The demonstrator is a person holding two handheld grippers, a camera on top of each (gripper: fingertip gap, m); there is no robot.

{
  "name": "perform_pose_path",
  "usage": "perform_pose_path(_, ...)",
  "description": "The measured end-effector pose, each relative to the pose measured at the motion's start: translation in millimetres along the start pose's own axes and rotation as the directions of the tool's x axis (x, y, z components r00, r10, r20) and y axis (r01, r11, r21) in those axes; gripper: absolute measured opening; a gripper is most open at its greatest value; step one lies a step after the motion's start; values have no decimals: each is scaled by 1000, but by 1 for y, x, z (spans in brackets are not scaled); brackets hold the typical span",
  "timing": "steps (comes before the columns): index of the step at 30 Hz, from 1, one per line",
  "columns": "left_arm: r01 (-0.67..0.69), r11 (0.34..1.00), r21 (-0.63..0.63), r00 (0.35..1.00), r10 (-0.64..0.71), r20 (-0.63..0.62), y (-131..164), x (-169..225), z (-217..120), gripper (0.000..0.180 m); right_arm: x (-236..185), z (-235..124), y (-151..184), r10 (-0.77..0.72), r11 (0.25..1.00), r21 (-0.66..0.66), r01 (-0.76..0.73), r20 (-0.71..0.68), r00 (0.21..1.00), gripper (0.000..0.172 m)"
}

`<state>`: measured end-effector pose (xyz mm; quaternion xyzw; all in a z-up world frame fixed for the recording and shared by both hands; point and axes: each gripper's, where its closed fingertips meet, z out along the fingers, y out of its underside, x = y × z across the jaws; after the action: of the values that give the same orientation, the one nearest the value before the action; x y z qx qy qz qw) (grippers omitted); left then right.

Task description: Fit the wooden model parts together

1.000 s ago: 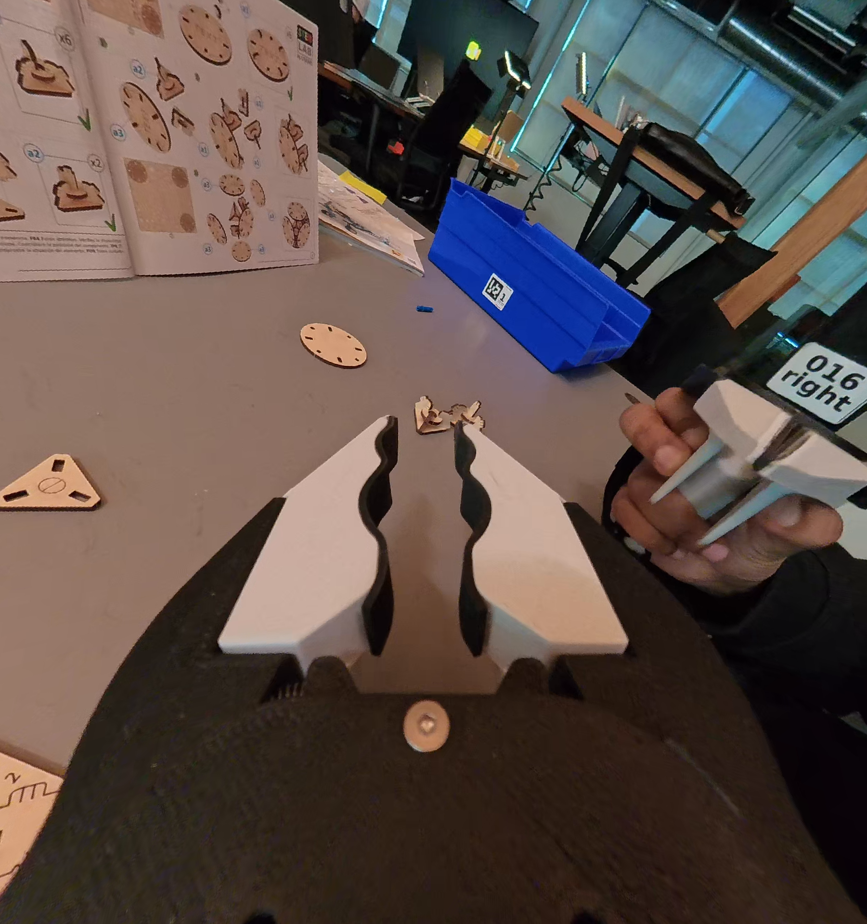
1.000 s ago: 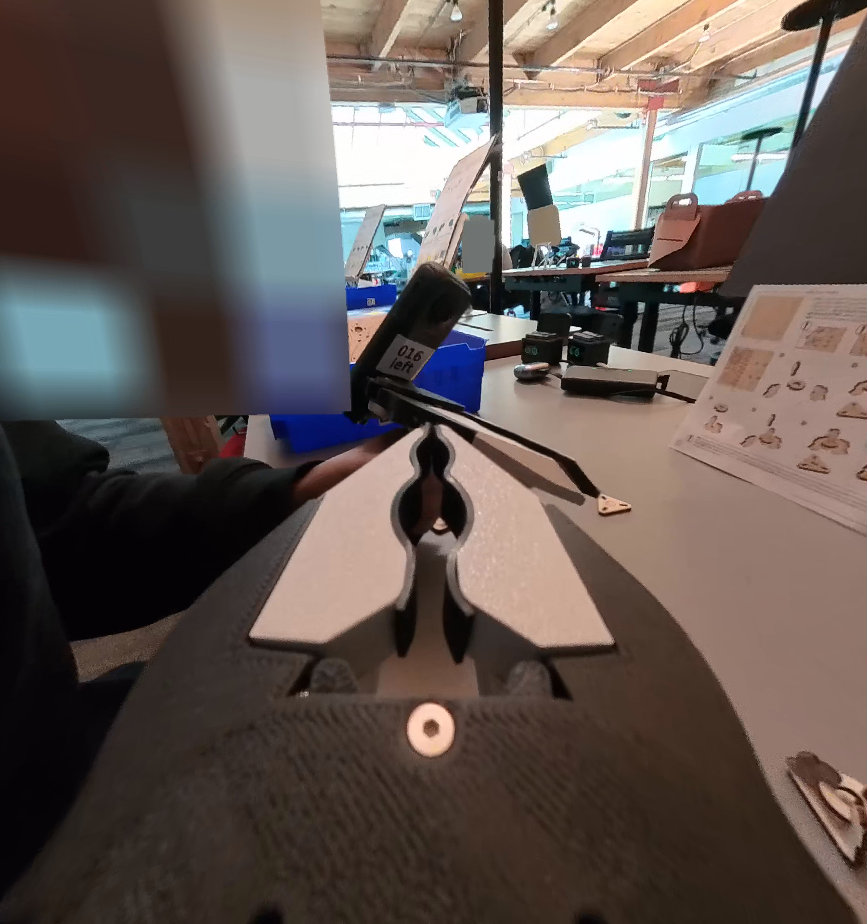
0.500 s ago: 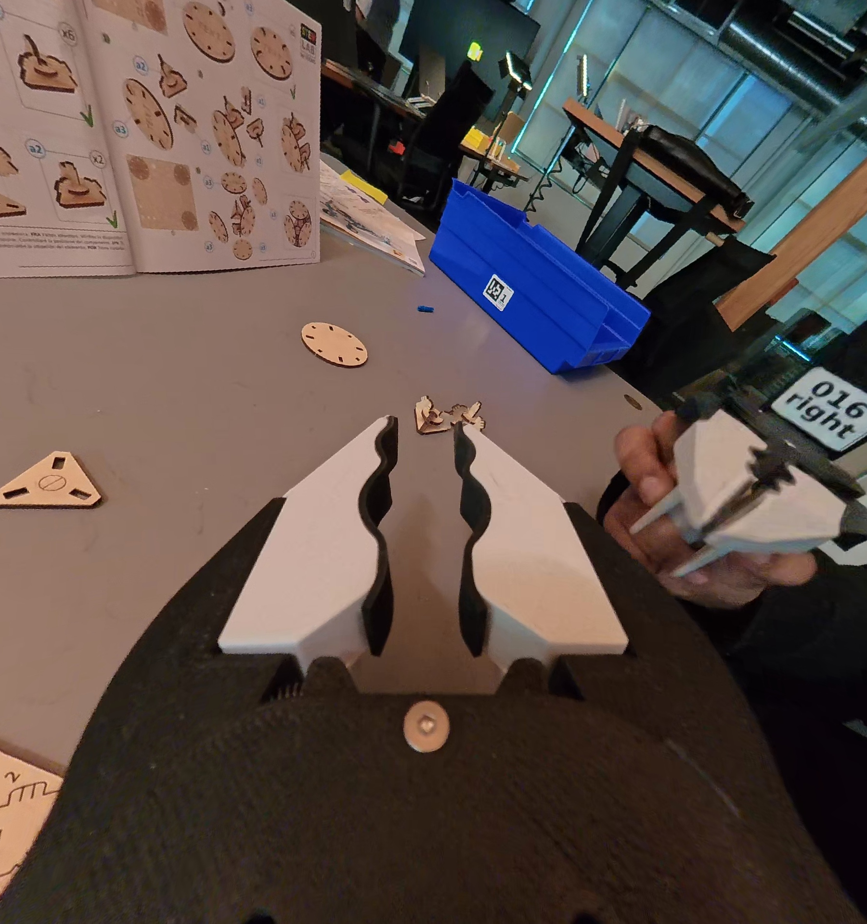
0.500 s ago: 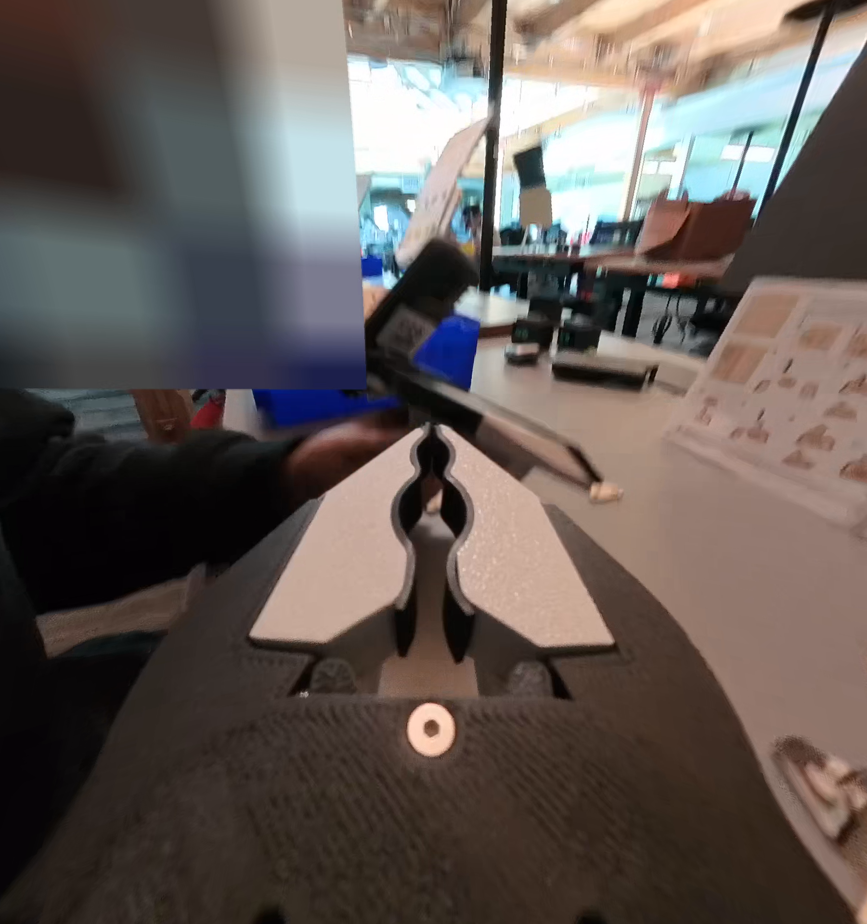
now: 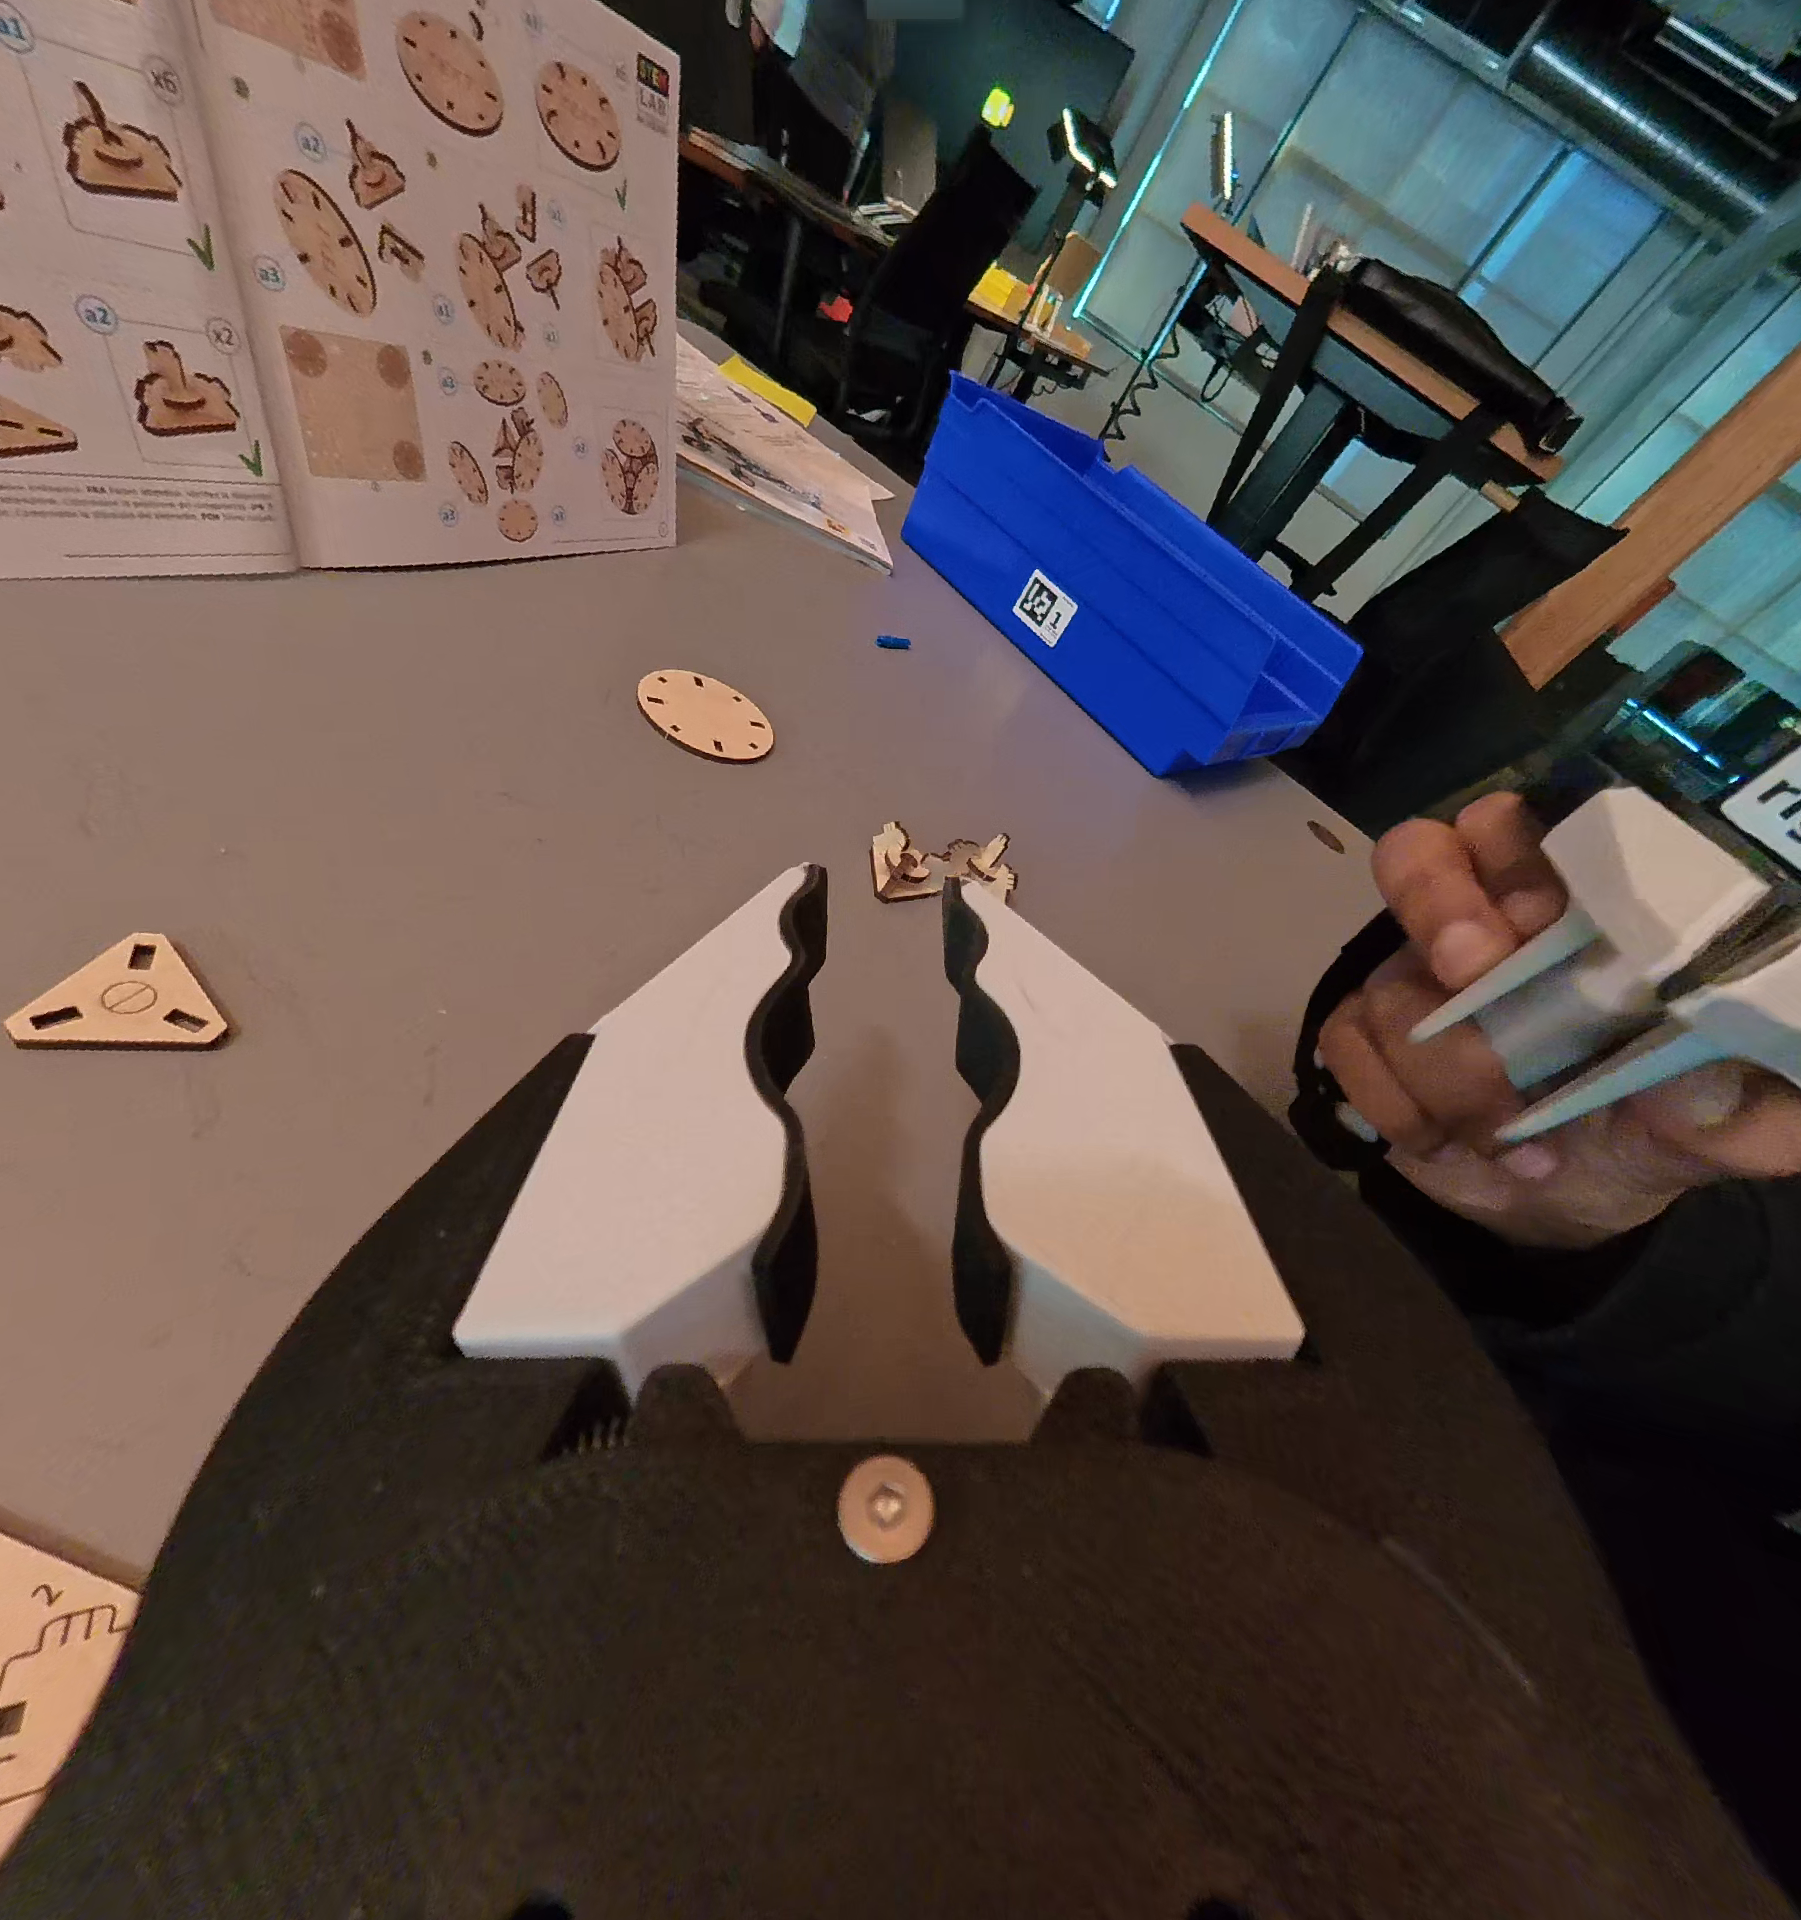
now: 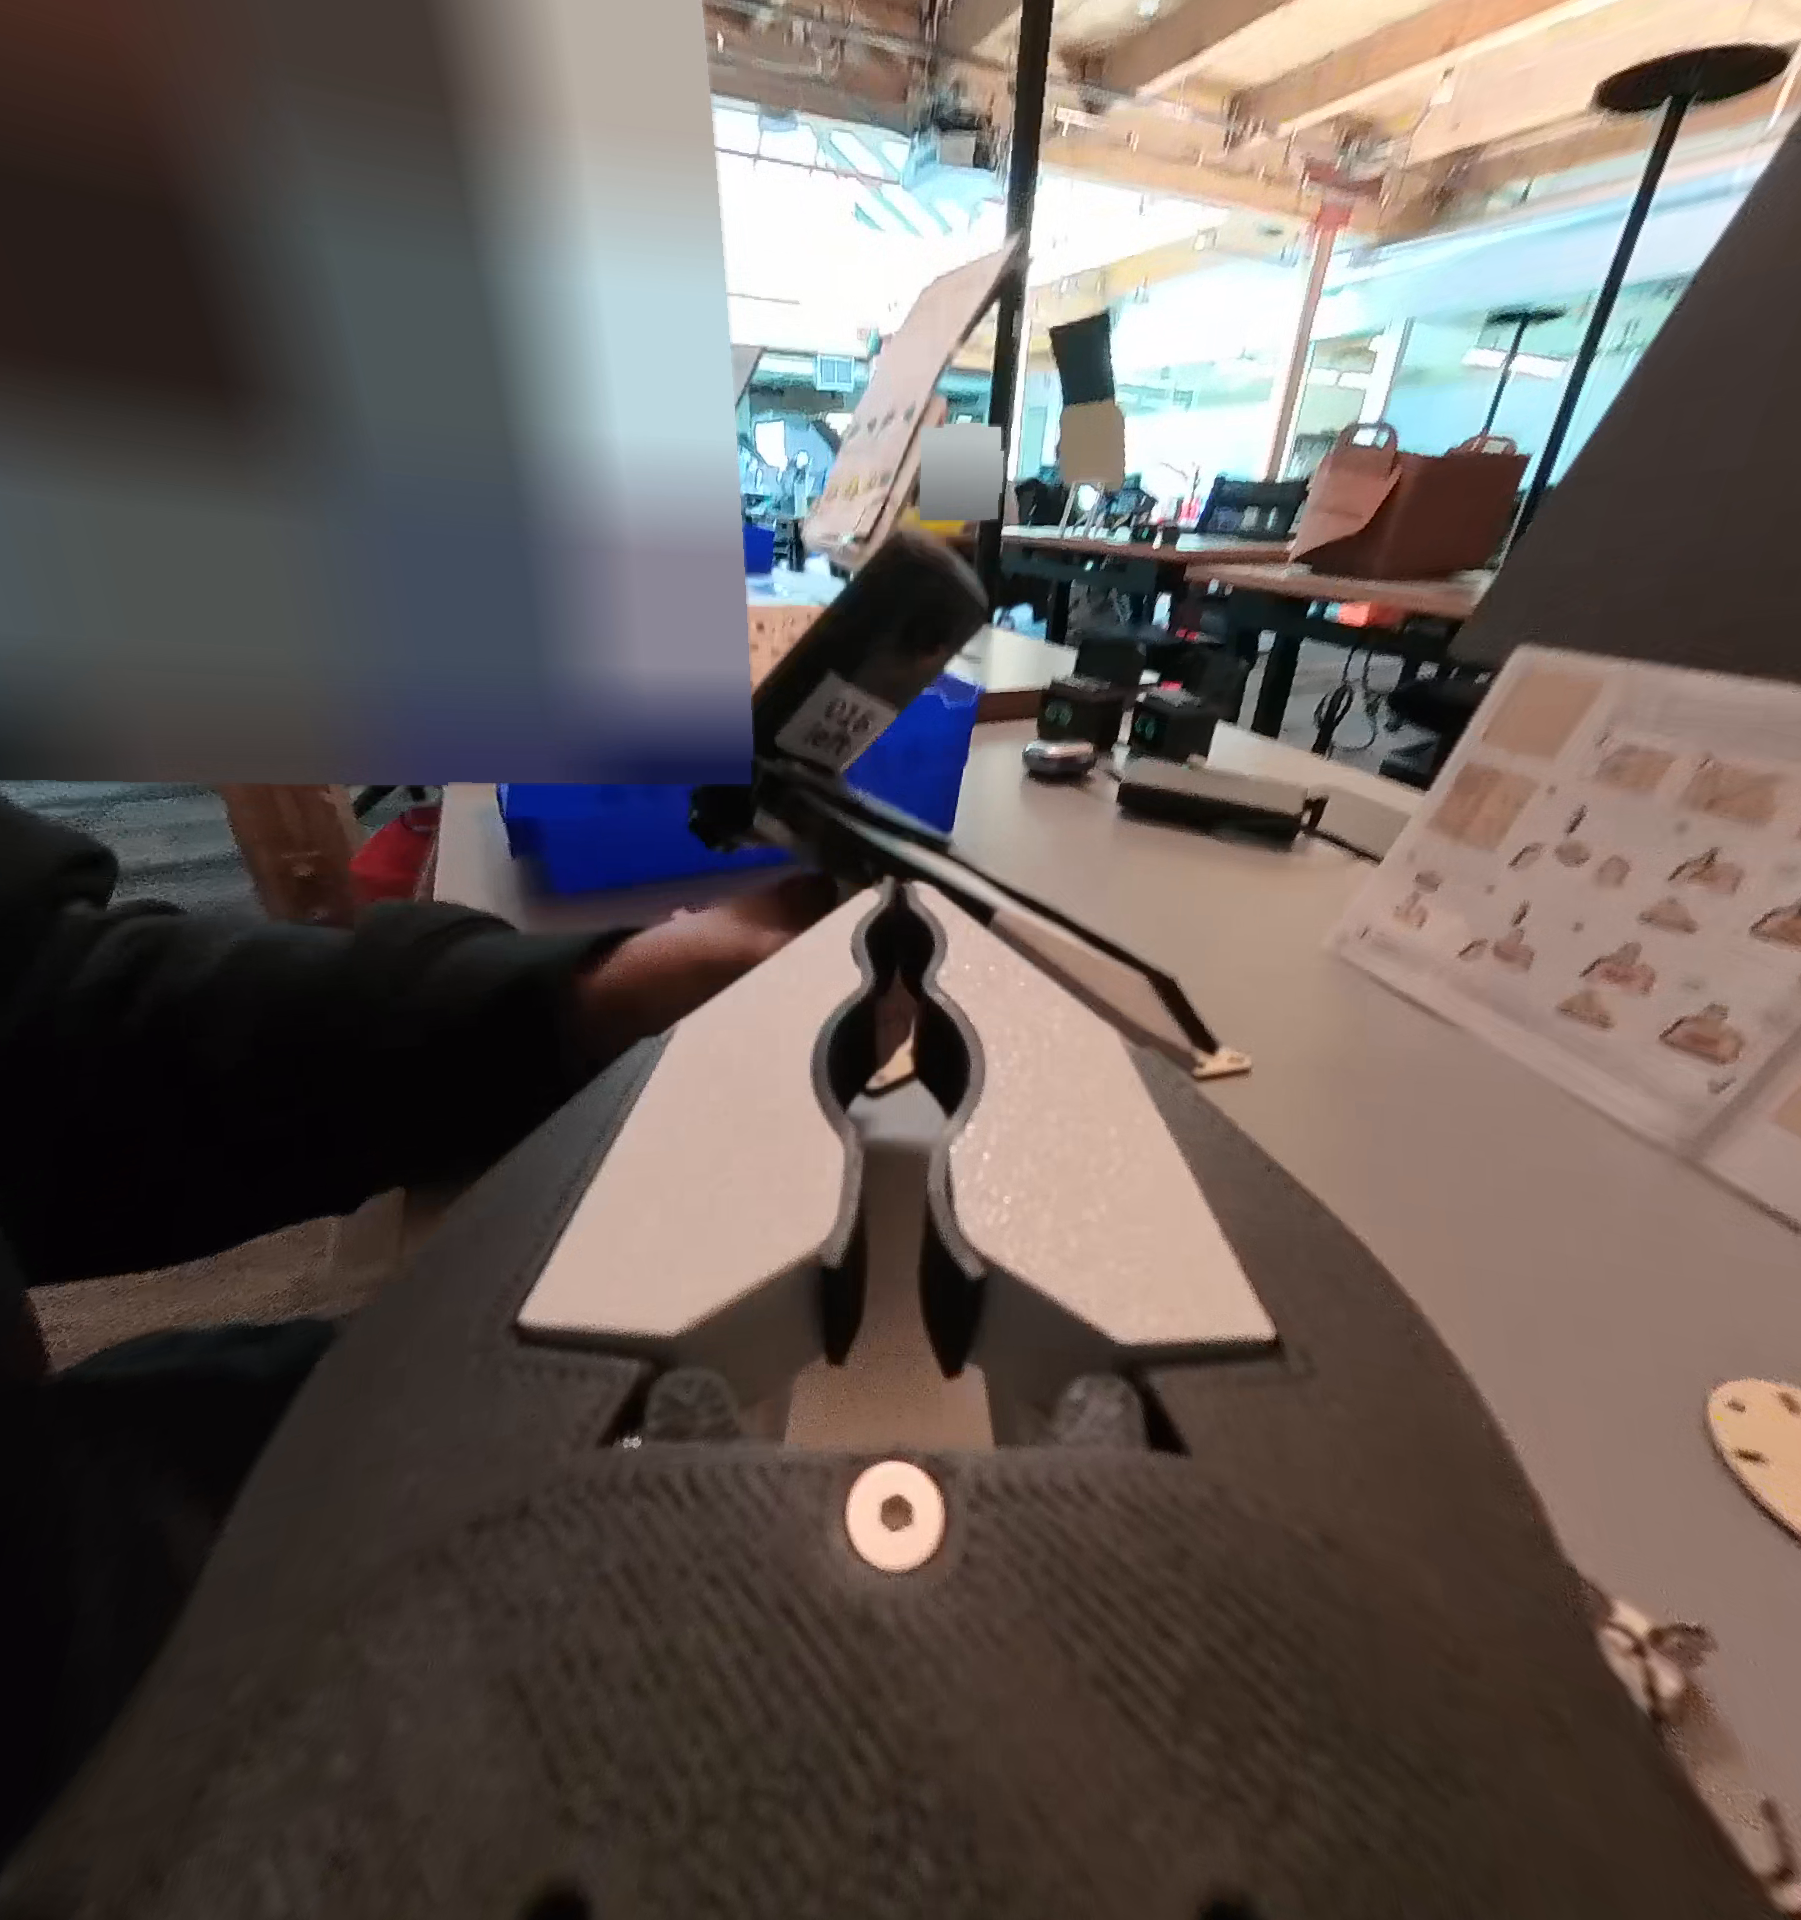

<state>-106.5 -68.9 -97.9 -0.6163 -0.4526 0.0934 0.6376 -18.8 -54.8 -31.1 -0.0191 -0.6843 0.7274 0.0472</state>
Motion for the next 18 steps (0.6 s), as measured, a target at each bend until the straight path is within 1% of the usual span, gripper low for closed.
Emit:
perform_pose_path(1,5,1000,-1,1000,-5,-4,0,0,0,21,0,0,0,0,1000,3,0,-7,1000,0)
perform_pose_path(3,5,1000,1,1000,-5,-7,0,1,0,21,2,3,27,35,997,-71,-35,-4,999,0)
perform_pose_path(4,3,1000,-2,1000,-3,-3,0,1,0,21,3,4,28,33,996,-77,-33,0,999,0)
perform_pose_path(6,-6,1000,-4,1000,6,4,0,0,0,21,3,4,26,28,997,-76,-28,-3,1000,0)
perform_pose_path(9,1,1000,0,1000,-1,1,0,0,0,21,4,-2,2,11,1000,-14,-11,-19,1000,0)
perform_pose_path(10,5,1000,-1,1000,-5,-1,0,0,0,21,5,-4,1,5,1000,-11,-6,-26,1000,0)
perform_pose_path(11,6,1000,-2,1000,-6,-4,0,0,0,21,7,-2,8,14,1000,-28,-14,-27,1000,0)
perform_pose_path(13,1,1000,-1,1000,-1,-2,0,1,0,21,11,0,32,48,994,-99,-49,-19,999,0)
perform_pose_path(16,-4,1000,-2,1000,4,3,0,0,0,21,12,1,31,32,994,-101,-34,-22,999,0)
perform_pose_path(18,2,1000,2,1000,-2,2,0,0,-1,21,8,-5,11,12,999,-53,-13,-28,1000,0)
